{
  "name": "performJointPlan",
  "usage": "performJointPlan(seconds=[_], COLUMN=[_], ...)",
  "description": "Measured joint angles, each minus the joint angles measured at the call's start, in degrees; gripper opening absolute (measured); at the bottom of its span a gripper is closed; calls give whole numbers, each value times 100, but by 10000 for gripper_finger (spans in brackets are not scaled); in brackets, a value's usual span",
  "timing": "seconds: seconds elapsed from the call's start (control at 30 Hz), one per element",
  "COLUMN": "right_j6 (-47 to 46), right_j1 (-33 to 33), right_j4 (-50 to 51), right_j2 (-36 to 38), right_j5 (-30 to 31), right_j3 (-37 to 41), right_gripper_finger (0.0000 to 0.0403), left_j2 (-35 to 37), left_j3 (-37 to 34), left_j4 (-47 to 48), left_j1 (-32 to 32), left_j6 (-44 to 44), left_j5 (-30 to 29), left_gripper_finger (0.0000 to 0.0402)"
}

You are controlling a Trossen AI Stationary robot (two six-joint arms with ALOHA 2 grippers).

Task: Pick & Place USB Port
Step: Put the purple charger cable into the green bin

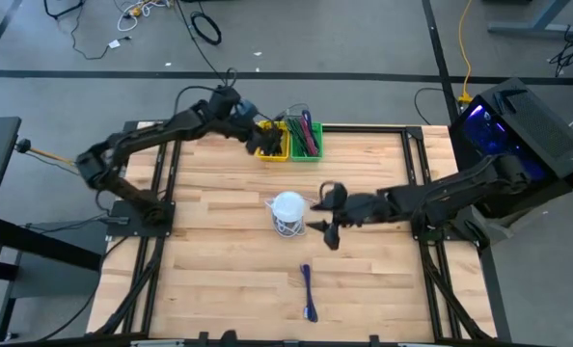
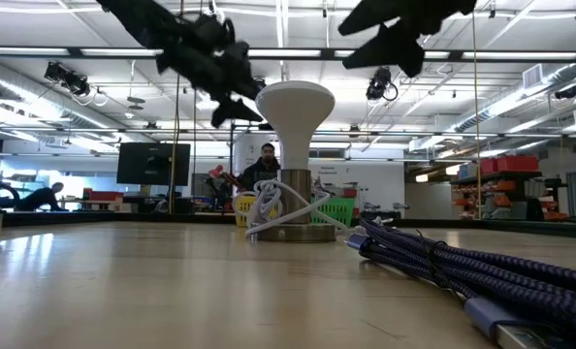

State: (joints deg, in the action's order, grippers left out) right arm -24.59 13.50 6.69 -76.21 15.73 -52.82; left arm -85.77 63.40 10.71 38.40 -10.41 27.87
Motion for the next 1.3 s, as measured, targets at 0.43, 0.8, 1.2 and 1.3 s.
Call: performJointPlan(seconds=[0.43, 0.8, 1.2, 1.3], right_j6=[-2880, -4286, -4478, -4548], right_j1=[1531, 1985, 1955, 1960], right_j4=[253, -45, 416, 379], right_j2=[-1361, -2627, -3490, -3492], right_j5=[377, 25, -364, -269], right_j3=[0, -416, -1049, -1047], right_gripper_finger=[245, 245, 245, 245], left_j2=[1579, 1776, 1774, 1772], left_j3=[-2, -4, -7, -7], left_j4=[2488, 2911, 3002, 3008], left_j1=[-1776, -3022, -3666, -3684], left_j6=[511, 198, 19, 12], left_j5=[-1787, -2734, -3444, -3475], left_gripper_finger=[220, 220, 220, 220])
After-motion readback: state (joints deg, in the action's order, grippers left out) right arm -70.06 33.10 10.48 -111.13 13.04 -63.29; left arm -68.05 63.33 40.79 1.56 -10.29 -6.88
